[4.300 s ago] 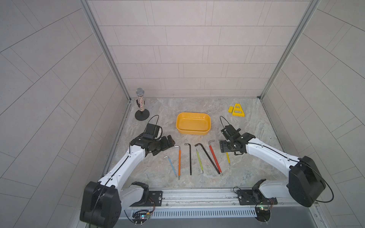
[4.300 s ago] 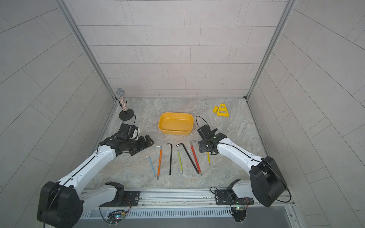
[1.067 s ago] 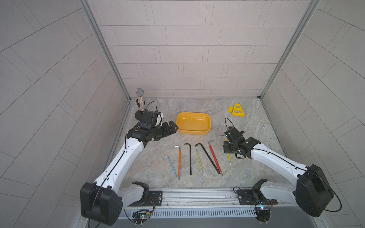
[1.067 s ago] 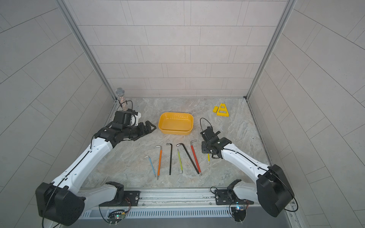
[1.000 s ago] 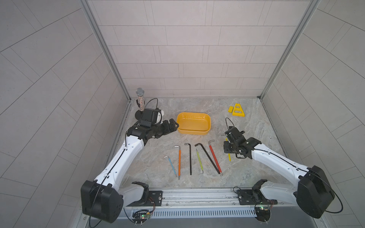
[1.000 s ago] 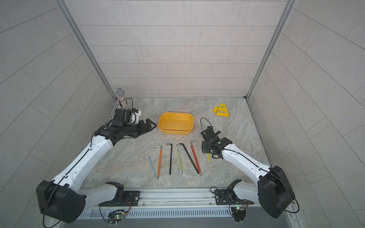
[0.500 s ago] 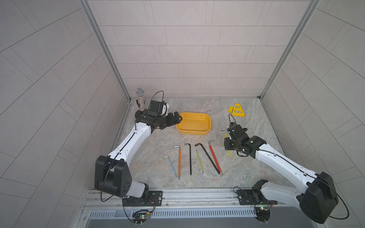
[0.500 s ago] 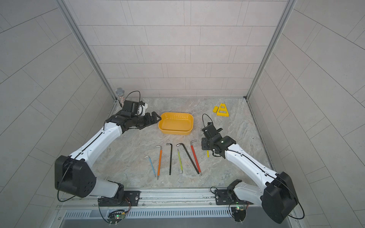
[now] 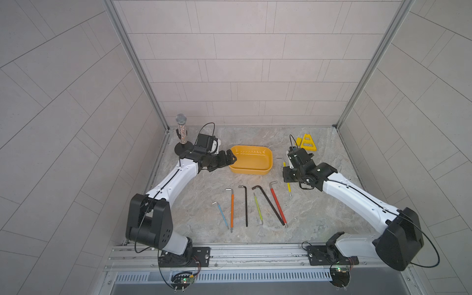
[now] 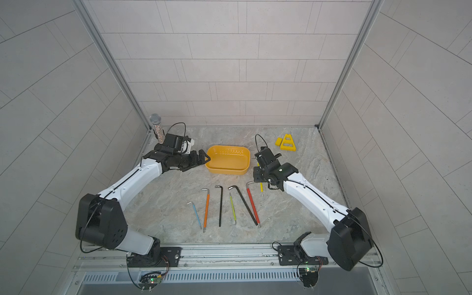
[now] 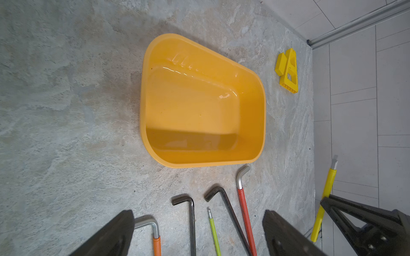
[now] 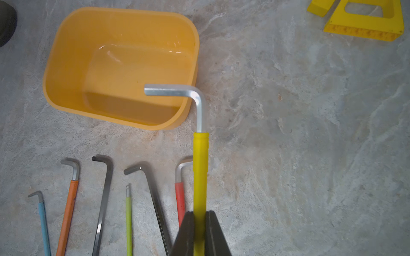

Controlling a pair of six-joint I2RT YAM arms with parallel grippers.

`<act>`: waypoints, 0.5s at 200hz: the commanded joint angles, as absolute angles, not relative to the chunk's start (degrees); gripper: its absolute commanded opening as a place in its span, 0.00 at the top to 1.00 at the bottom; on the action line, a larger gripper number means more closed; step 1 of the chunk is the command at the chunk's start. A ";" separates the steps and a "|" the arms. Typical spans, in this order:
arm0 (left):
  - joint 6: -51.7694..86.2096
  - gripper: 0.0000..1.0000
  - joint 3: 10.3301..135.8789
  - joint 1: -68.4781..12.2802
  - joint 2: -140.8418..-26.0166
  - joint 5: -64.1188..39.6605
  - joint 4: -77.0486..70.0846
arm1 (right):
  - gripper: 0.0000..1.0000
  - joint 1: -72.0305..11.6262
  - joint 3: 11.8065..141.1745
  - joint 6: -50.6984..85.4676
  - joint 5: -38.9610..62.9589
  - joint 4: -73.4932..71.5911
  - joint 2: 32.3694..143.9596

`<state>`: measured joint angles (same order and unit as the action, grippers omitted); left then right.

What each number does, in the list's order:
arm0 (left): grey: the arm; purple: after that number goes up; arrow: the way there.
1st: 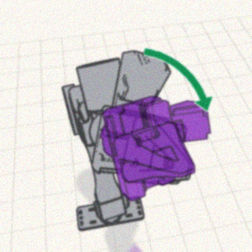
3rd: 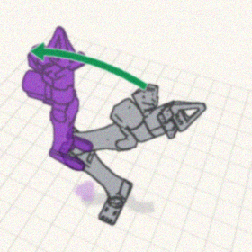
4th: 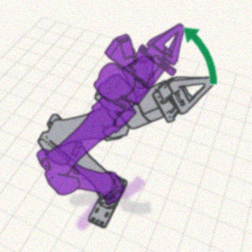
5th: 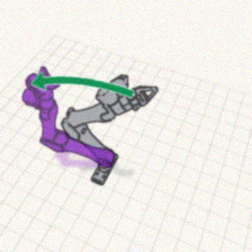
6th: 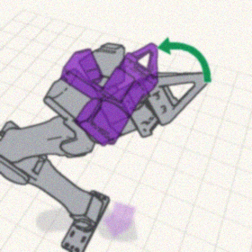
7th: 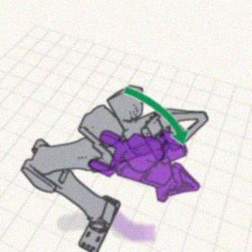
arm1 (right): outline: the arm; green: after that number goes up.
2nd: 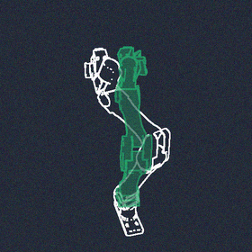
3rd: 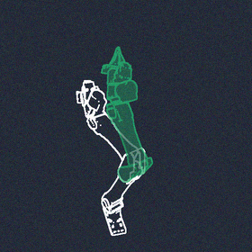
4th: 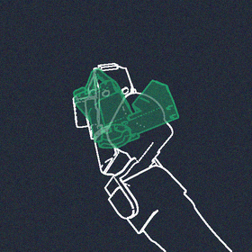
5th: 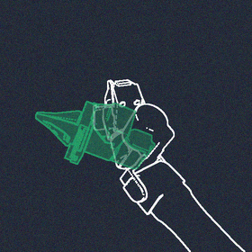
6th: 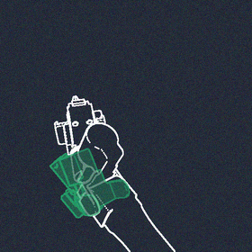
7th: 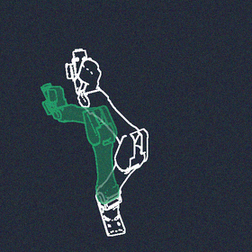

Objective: Put the hex key on the desktop into the storage box
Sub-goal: Place the Allen key in the storage box.

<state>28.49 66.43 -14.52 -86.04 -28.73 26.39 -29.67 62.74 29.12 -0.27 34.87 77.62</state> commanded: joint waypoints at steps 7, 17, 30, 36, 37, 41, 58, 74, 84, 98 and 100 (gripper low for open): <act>28.17 0.02 66.46 -13.84 -86.70 -29.87 25.84 | 1.00 -30.09 69.34 24.40 0.21 38.12 82.44; 28.20 0.02 66.27 -13.76 -86.53 -29.80 25.76 | 1.00 -30.06 71.17 23.21 0.40 38.55 84.06; 28.14 0.02 65.95 -13.72 -86.25 -29.87 25.58 | 1.00 -30.07 73.27 21.55 0.79 38.58 86.16; 27.91 0.02 65.82 -13.72 -86.22 -30.03 25.38 | 1.00 -30.06 74.32 20.62 1.28 38.50 87.10; 27.93 0.02 65.78 -13.76 -86.17 -30.05 25.35 | 1.00 -30.11 74.47 20.50 1.34 38.50 87.32; 27.79 0.02 65.61 -13.70 -86.21 -30.06 25.33 | 1.00 -30.09 75.20 19.97 1.69 38.46 87.99; 28.37 0.02 64.77 -13.15 -86.63 -31.07 24.72 | 1.00 -30.11 78.22 17.68 3.38 38.23 91.19; 29.47 0.02 64.56 -11.96 -87.97 -33.50 24.09 | 1.00 -30.09 81.95 16.00 5.10 38.52 94.75; 29.94 0.02 64.77 -11.19 -88.74 -34.65 24.08 | 1.00 -30.07 84.65 15.41 5.71 39.25 97.21; 30.75 0.02 64.94 -9.86 -89.26 -35.46 23.96 | 1.00 -30.16 88.32 14.82 6.06 40.03 100.79; 30.89 0.02 64.88 -9.63 -89.29 -35.56 23.87 | 1.00 -30.08 88.83 14.71 6.11 40.09 101.22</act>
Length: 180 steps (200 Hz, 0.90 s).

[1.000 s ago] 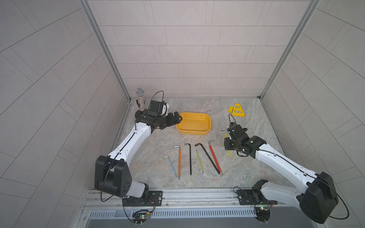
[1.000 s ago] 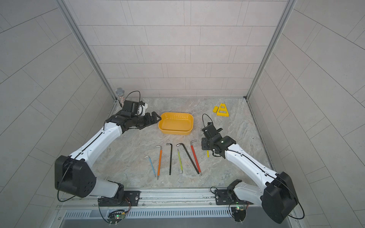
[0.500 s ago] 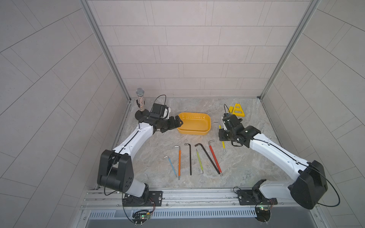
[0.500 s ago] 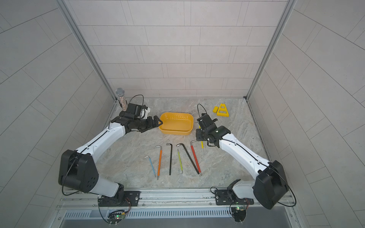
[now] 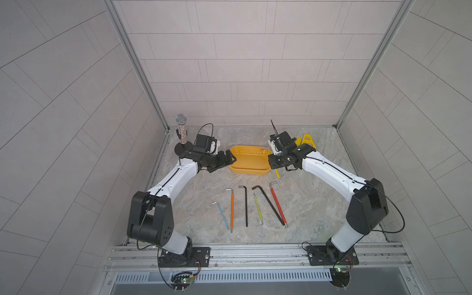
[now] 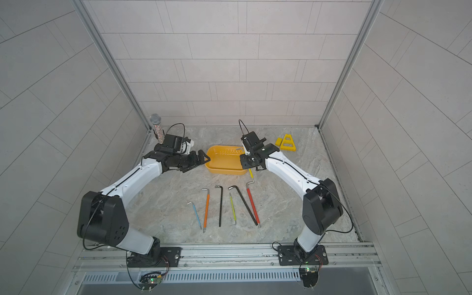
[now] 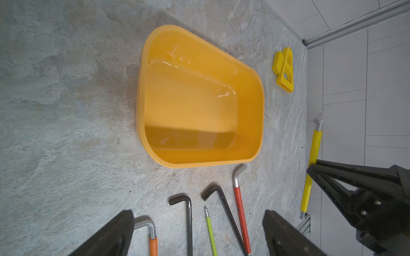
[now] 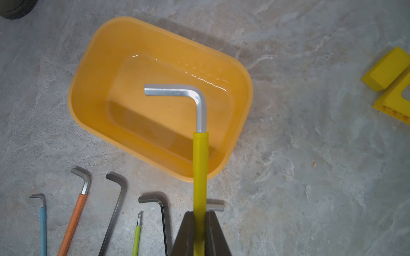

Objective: Put the hex key on the desktop into the storage box
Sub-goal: Place the Allen key in the storage box.

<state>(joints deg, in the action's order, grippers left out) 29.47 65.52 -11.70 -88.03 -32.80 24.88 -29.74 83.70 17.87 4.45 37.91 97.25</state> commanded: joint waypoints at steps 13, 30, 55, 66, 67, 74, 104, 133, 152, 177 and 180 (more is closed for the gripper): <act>31.28 0.02 64.66 -8.78 -89.08 -35.67 23.47 | 1.00 -30.14 91.91 14.42 6.24 40.58 103.83; 31.16 0.02 64.27 -8.29 -88.38 -34.57 23.51 | 1.00 -30.17 96.34 13.86 6.88 41.17 107.22; 31.03 0.02 63.73 -8.18 -87.69 -33.76 22.94 | 1.00 -30.55 103.36 11.53 7.55 42.85 112.53; 31.03 0.02 63.92 -8.11 -87.99 -33.98 23.10 | 1.00 -30.69 106.09 9.71 7.67 43.49 114.61; 31.03 0.02 63.91 -8.10 -87.99 -34.04 23.11 | 1.00 -30.72 106.31 9.51 7.66 43.54 114.87; 31.03 0.02 64.03 -8.04 -88.22 -34.26 23.28 | 1.00 -30.86 107.69 8.31 7.48 43.80 116.07; 31.29 0.02 64.08 -7.56 -88.35 -34.43 23.29 | 1.00 -30.90 112.86 4.24 6.16 44.23 120.55; 31.29 0.02 63.99 -6.89 -88.01 -34.06 23.29 | 1.00 -30.87 116.19 1.73 7.05 43.39 123.92; 31.12 0.02 63.90 -6.77 -87.79 -33.53 23.38 | 1.00 -30.93 117.96 0.44 7.03 43.07 126.03; 30.94 0.02 63.97 -6.59 -87.71 -32.96 23.53 | 1.00 -30.91 119.44 -0.92 7.08 42.06 128.41; 30.93 0.02 63.93 -6.53 -87.71 -32.96 23.53 | 1.00 -30.90 119.59 -1.03 6.93 42.06 128.67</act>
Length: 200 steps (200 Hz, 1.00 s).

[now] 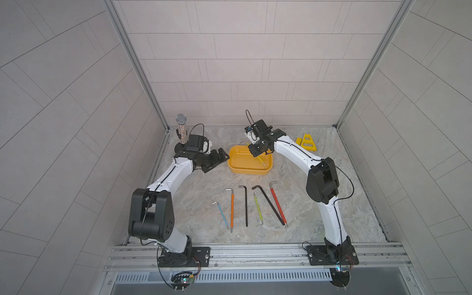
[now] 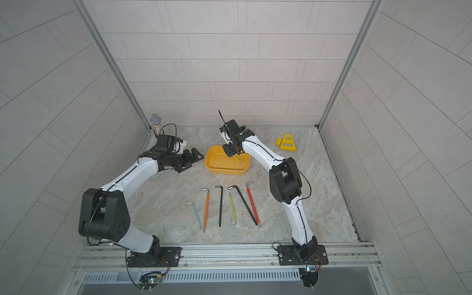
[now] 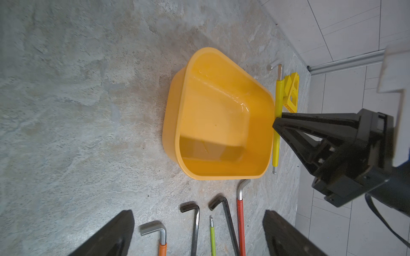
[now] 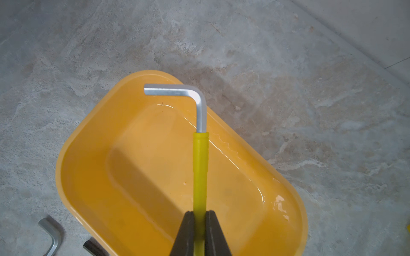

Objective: Put the hex key on the desktop into the storage box
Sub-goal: Place the Allen key in the storage box.

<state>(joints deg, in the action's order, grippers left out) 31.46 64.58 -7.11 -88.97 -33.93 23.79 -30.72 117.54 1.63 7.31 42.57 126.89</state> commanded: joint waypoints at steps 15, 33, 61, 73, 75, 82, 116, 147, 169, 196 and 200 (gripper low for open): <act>30.98 0.02 63.95 -6.36 -87.86 -32.96 23.55 | 1.00 -30.88 120.51 -1.96 6.14 41.67 130.08; 31.07 0.02 63.92 -6.18 -87.98 -32.96 23.55 | 1.00 -30.92 120.85 -3.27 5.82 41.38 131.13; 31.20 0.02 63.93 -5.91 -87.92 -32.87 23.47 | 1.00 -31.23 119.82 -4.37 5.63 40.58 132.49; 31.29 0.02 63.85 -5.89 -88.06 -33.24 23.29 | 1.00 -31.31 119.39 -4.36 6.06 40.55 132.99; 31.29 0.02 63.82 -5.91 -88.07 -33.36 23.20 | 1.00 -31.36 119.33 -4.38 6.35 40.60 133.11; 31.42 0.02 63.73 -5.90 -88.30 -33.99 23.04 | 1.00 -31.46 119.05 -4.27 7.31 40.45 133.45; 31.55 0.02 64.07 -5.89 -88.81 -34.26 23.37 | 1.00 -31.69 118.43 -3.40 8.06 40.24 134.69; 31.51 0.02 64.07 -5.92 -88.70 -33.97 23.47 | 1.00 -31.80 116.62 -2.59 7.73 38.93 134.80; 31.55 0.02 64.03 -5.89 -88.77 -34.01 23.47 | 0.95 -31.73 115.66 -2.29 7.62 38.62 134.79; 31.55 0.02 64.00 -5.94 -88.69 -33.81 23.55 | 0.88 -31.74 115.10 -1.80 7.73 39.15 134.66; 31.52 0.02 64.01 -5.91 -88.72 -33.83 23.55 | 0.85 -31.76 115.07 -1.69 7.71 39.26 134.59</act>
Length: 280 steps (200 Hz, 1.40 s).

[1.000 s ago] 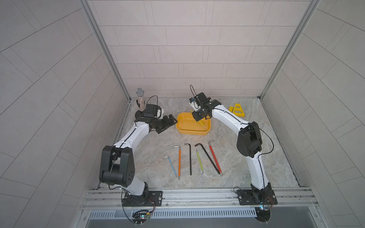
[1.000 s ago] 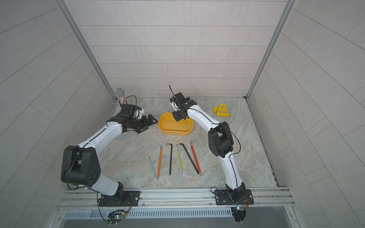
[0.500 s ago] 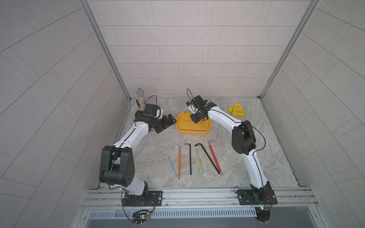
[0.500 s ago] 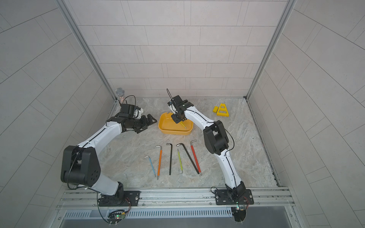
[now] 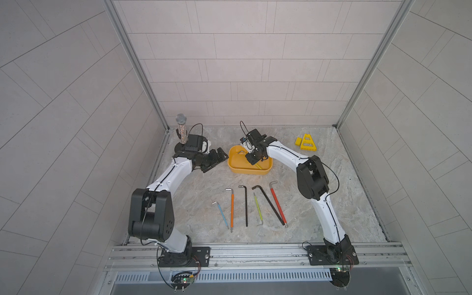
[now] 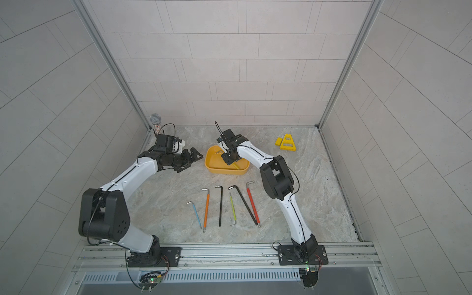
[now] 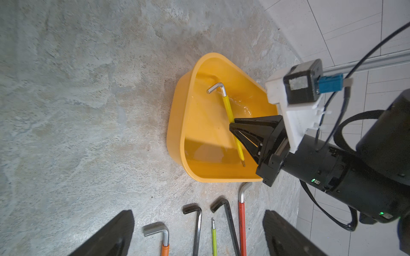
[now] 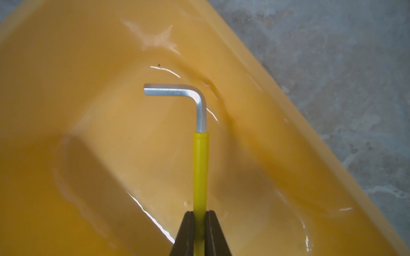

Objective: Put the hex key on the desktop into the storage box
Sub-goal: Place the Allen key in the storage box, then pick up the Allen key from the center of the board.

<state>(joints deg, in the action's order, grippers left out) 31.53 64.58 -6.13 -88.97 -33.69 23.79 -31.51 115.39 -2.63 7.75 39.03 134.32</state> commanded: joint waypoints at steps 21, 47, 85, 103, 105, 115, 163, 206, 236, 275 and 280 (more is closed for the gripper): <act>31.40 0.02 63.93 -5.96 -88.80 -33.57 23.60 | 0.65 -31.79 114.73 -0.77 7.49 39.33 133.87; 31.44 0.02 64.04 -5.91 -88.80 -33.48 23.75 | 0.51 -31.76 113.70 -0.04 6.89 38.94 132.44; 30.03 0.02 64.65 -5.96 -87.92 -31.85 25.18 | 0.50 -31.73 111.07 1.98 5.27 37.24 126.20; 29.80 0.02 63.87 -5.94 -86.41 -31.04 24.11 | 0.51 -31.80 107.02 3.96 5.37 35.67 120.72; 29.82 0.02 63.67 -5.94 -86.18 -30.96 23.91 | 0.51 -31.79 106.30 4.13 5.54 35.17 120.09; 29.72 0.02 63.10 -5.97 -85.12 -30.48 23.20 | 0.50 -31.78 101.60 5.60 6.66 32.35 115.92; 31.60 0.01 58.98 -6.12 -80.33 -29.81 19.91 | 0.51 -31.70 83.33 8.35 6.65 27.16 97.44; 30.56 0.01 55.46 -8.99 -75.33 -26.03 21.80 | 0.51 -31.56 65.98 11.29 10.25 26.30 81.60; 33.53 0.01 50.62 -9.66 -72.60 -26.91 20.19 | 0.51 -31.56 54.49 16.77 10.47 23.21 71.51; 34.35 0.01 47.59 -12.14 -72.05 -26.77 19.94 | 0.50 -31.60 45.39 21.99 7.22 26.26 62.29; 34.36 0.01 47.70 -12.54 -72.37 -26.72 20.16 | 0.50 -31.55 44.74 22.70 6.61 27.01 61.73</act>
<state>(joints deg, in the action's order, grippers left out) 33.80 48.01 -10.74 -72.47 -27.31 20.34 -31.48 47.72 17.52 9.41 24.91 65.47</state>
